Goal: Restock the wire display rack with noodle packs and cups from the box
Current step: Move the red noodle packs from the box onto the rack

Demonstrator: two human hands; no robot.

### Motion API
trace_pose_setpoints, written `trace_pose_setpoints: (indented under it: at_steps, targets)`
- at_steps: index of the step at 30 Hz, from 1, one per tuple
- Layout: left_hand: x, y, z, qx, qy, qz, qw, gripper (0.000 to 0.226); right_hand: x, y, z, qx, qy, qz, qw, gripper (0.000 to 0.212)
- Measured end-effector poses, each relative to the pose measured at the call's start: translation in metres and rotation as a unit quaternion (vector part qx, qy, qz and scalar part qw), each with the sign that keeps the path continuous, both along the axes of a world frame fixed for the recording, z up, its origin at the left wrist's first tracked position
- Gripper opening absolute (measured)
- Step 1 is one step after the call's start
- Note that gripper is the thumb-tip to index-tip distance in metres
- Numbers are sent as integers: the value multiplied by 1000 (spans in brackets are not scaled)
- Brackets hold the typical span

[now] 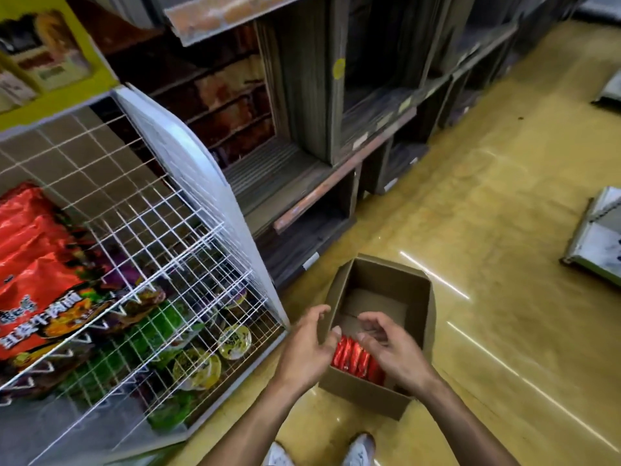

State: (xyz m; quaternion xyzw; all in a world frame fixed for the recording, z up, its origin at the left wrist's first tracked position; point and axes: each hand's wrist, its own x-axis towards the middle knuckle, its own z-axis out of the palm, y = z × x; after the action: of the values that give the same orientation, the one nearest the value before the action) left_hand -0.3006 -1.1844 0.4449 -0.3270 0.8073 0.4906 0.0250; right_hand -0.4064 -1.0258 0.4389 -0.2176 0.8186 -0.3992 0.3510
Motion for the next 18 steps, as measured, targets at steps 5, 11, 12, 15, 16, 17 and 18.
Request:
trace_pose_setpoints:
  at_steps: [5, 11, 12, 15, 16, 17, 18]
  targets:
    - [-18, 27, -15, 7, -25, -7, 1000, 45, -21, 30, -15, 27, -12, -3, 1000, 28]
    - [-35, 41, -35, 12, -60, -45, 997, 45, -28, 51, -29, 48, -37, -40, 997, 25]
    - [-38, 42, -39, 12, -63, -51, 997, 45, -28, 53, -31, 51, -42, -48, 997, 26]
    - [-45, 43, -51, 20, -70, -70, 995, 41, -24, 57, -35, 63, -52, -66, 994, 26]
    - [-48, 43, -57, 28, -70, -76, 994, 40, -23, 58, -39, 68, -55, -77, 993, 25]
    - [-50, 43, -62, 39, -70, -79, 994, 39, -22, 59, -41, 69, -57, -89, 992, 25]
    - [-53, 42, -68, 48, -70, -85, 993, 38, -21, 58, -44, 73, -60, -101, 990, 26]
